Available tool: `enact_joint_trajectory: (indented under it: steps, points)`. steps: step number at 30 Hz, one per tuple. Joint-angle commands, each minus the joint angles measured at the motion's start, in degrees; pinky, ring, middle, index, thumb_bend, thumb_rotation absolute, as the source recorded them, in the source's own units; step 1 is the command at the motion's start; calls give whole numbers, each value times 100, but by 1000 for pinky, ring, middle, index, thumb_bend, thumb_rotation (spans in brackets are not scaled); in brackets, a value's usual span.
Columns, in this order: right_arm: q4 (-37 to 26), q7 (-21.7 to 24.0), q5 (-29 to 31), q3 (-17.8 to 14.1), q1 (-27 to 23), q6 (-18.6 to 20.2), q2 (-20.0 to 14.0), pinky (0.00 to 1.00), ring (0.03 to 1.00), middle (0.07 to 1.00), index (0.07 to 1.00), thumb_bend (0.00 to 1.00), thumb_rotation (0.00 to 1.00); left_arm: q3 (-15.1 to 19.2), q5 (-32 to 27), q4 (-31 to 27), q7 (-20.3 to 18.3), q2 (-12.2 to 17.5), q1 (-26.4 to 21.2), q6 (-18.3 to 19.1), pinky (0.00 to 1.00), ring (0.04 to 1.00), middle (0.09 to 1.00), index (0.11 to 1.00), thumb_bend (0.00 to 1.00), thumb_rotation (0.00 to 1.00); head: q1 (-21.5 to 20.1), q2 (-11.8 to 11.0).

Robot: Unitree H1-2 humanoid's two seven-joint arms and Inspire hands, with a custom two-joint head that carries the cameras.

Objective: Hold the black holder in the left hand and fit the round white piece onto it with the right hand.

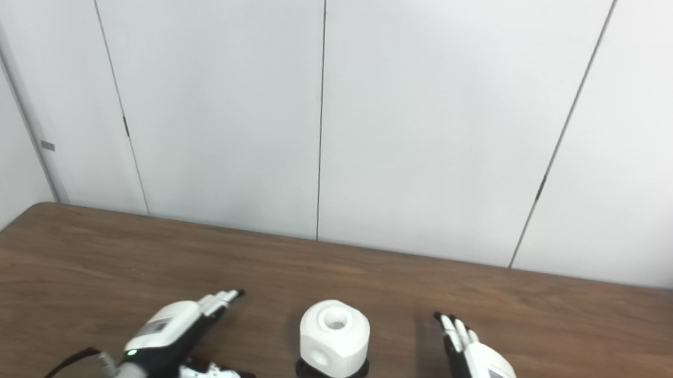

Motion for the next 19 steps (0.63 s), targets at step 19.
enact_joint_trajectory:
  steps: [19]
  points:
    - [-48, -1932, 1496, -1369, 1154, -1272, -43, 719, 867, 921, 900, 781, 709, 1526, -4476, -202, 663, -1187, 800, -1713, 1000, 1000, 1000, 1000, 820, 960, -267, 120]
